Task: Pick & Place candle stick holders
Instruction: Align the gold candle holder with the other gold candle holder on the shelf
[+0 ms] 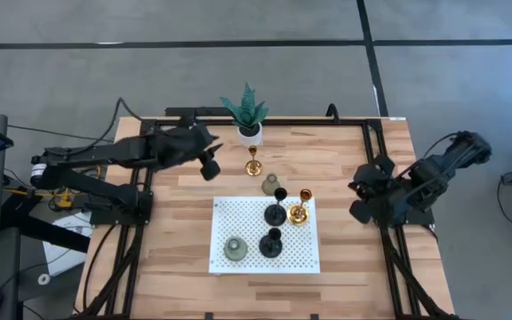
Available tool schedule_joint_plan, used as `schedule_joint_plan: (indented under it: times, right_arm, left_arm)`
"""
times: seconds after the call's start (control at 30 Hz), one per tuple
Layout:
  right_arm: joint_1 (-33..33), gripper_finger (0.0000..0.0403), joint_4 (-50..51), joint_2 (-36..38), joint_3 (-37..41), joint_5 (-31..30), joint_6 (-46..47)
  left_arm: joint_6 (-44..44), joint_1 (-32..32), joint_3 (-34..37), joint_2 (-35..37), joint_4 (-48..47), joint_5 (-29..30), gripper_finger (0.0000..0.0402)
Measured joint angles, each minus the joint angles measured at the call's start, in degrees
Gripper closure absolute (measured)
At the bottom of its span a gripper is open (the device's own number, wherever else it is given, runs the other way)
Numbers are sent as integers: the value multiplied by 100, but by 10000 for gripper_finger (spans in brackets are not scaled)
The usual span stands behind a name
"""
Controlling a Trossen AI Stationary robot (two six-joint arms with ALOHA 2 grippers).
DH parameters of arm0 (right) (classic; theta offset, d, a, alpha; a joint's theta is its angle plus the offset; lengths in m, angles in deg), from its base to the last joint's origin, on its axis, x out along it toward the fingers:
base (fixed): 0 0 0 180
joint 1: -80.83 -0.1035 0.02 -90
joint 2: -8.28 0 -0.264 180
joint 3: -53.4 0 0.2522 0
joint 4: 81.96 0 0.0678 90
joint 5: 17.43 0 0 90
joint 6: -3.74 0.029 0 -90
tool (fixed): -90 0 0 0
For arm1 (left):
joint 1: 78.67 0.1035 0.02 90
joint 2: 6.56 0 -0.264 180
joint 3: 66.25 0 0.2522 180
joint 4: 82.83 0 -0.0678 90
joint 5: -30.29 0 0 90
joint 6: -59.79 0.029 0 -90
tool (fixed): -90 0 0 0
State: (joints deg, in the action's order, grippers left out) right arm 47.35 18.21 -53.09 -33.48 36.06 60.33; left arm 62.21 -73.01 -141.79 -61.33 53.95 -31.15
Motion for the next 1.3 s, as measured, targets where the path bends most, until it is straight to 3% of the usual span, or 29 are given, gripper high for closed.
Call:
schedule_joint_plan:
  times: [0.23, 0.43, 0.83, 1.17, 1.3]
  right_arm:
    - [452, 397, -2, 584, 8, -15, -613]
    - [874, 401, -368, 1163, 553, 25, -1250]
    - [1395, 403, -2006, 2210, 2070, 112, -1820]
    - [1847, 403, -2883, 2254, 2208, 173, -1971]
    - [2160, 403, -3150, 2120, 2210, 179, -2097]
  left_arm:
    - [-291, 290, 838, 34, 531, -477, 393]
    - [-284, 675, 1382, 42, 1268, -668, 395]
    - [-81, 1747, 2454, 42, 2725, -2895, 398]
    - [-74, 2687, 3581, -327, 4885, -4546, 398]
    - [164, 2769, 3714, -881, 5404, -4684, 397]
